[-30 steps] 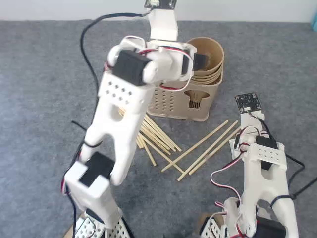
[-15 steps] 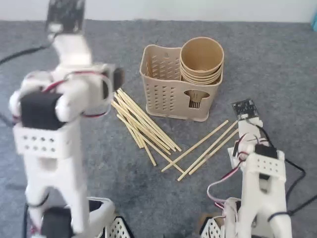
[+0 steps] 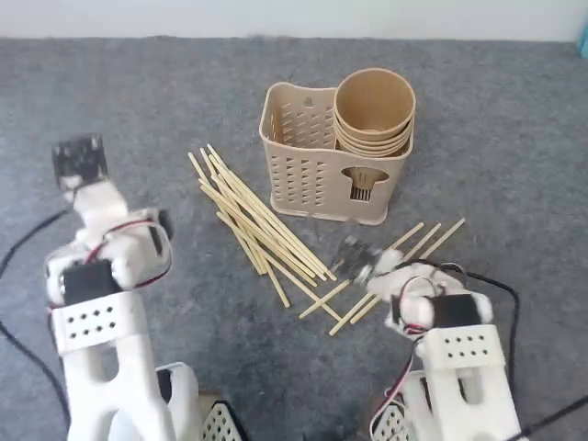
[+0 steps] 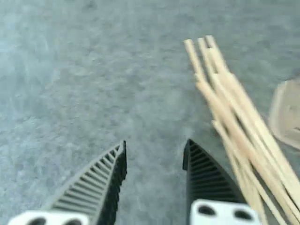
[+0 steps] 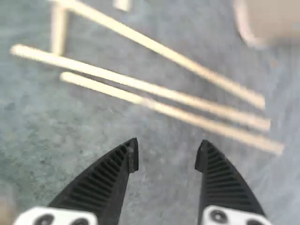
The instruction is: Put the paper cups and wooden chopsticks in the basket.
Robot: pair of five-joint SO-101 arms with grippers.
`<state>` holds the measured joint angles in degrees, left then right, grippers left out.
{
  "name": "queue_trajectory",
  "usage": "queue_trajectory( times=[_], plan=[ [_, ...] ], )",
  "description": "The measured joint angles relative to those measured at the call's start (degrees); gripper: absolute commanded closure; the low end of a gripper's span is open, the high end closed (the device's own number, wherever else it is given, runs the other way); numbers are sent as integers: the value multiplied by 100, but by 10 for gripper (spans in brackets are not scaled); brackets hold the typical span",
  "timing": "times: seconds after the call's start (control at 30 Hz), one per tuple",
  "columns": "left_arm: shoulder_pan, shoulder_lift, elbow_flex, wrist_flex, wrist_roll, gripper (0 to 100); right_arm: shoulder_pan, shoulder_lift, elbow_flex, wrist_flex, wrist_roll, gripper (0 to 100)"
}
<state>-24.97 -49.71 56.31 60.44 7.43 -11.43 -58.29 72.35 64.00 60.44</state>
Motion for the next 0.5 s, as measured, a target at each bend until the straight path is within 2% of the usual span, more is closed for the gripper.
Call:
queue_trajectory(
  times=[0.07,0.2,0.5],
  plan=[
    [-290,-26,448,-448,18,815,-422,0,0,0,299,782],
    [-440,-26,923,-1187,-9,815,-1029,-9,0,-193,369,782],
    [-466,-26,1055,-1618,-9,815,-1881,448,-378,-554,396,782]
  ],
)
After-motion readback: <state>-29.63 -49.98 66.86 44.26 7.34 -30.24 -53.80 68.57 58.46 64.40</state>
